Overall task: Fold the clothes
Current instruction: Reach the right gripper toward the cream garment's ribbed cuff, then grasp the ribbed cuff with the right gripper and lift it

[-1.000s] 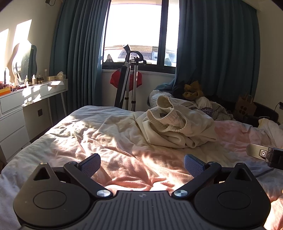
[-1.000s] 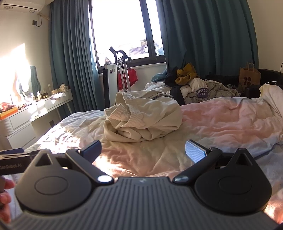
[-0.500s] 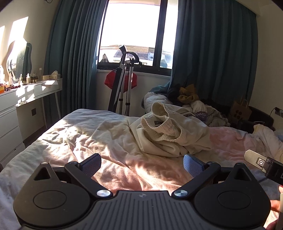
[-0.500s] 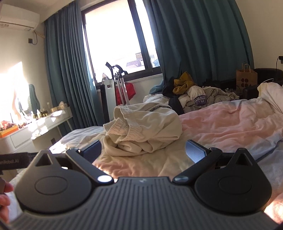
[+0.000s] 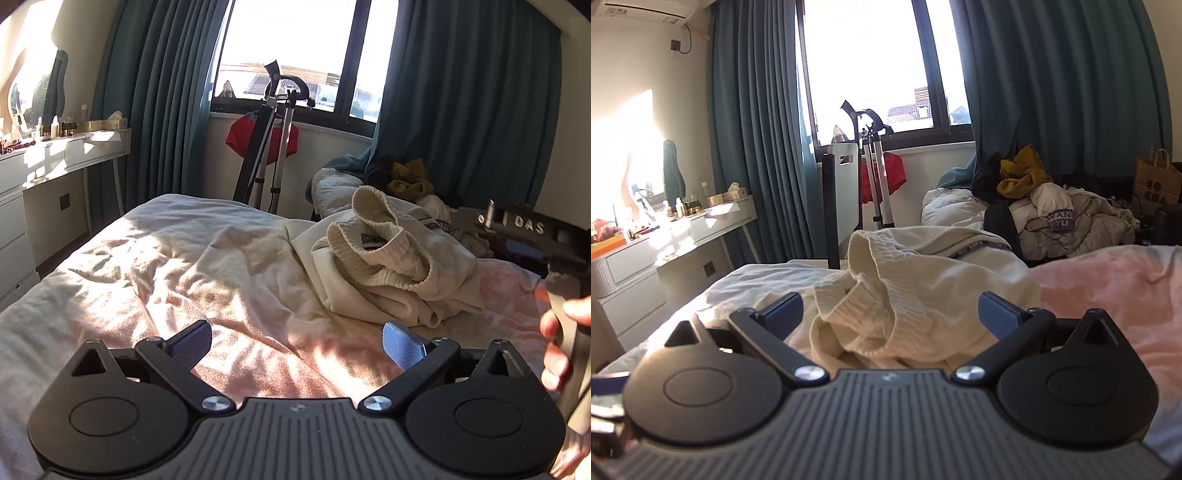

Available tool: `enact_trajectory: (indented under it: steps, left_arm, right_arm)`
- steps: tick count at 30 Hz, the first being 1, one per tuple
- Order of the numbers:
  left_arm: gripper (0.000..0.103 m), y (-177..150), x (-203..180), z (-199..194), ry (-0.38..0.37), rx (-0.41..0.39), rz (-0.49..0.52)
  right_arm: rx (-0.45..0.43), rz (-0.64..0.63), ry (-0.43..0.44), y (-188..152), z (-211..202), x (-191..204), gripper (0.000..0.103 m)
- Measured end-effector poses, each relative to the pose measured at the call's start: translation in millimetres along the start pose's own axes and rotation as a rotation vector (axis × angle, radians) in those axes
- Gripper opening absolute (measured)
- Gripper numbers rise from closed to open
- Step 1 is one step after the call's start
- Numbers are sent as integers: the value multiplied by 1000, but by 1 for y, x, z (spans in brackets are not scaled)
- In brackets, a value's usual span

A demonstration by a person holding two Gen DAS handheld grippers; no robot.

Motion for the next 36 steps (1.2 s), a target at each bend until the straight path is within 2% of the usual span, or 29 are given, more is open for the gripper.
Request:
enact_trajectory:
  steps: [6, 8, 10, 13, 15, 16, 17, 18, 19, 25, 31, 36]
  left_arm:
    - [100, -25, 9, 25, -44, 43, -17]
    - [100, -32, 14, 32, -29, 44, -26]
    - [99, -37, 25, 42, 31, 46, -48]
    - [99, -39, 28, 50, 5, 52, -73]
    - [99, -40, 30, 55, -12, 56, -90]
    - [99, -40, 31, 57, -20, 58, -98]
    - [99, -41, 32, 59, -29, 60, -106]
    - [99, -42, 33, 62, -38, 62, -115]
    - [99, -42, 34, 64, -47, 64, -122]
    - [99, -32, 22, 49, -121, 31, -115]
    - [99, -25, 10, 32, -168, -3, -121]
    - [99, -20, 0, 12, -214, -38, -116]
  right_arm:
    - [26, -75, -60, 13, 100, 29, 101]
    - [35, -100, -79, 17, 134, 39, 95]
    - [44, -126, -99, 22, 167, 49, 77]
    - [72, -161, -168, 18, 190, 48, 75]
    - [73, -159, -168, 19, 192, 48, 70]
    - [65, -161, -163, 21, 189, 49, 59]
    - [57, -165, -171, 23, 182, 50, 53]
    - [49, -170, -183, 27, 176, 50, 31]
    - [40, -174, -196, 30, 169, 50, 14]
    - [-74, -124, -202, 66, 96, 31, 10]
    - [-161, 39, -219, 98, -8, -10, 8]
    - [-180, 197, -214, 86, -93, -51, 6]
Point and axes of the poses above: each gripper's, at about its wrist camera, not at the fingertips, and z roughly the way its jaws point, x to its left, y to its top, the point moved 7 cm from there along z, roughly the way its jaws point, and after that the axes turned 12 degrees about z, right-handed, at the moved point
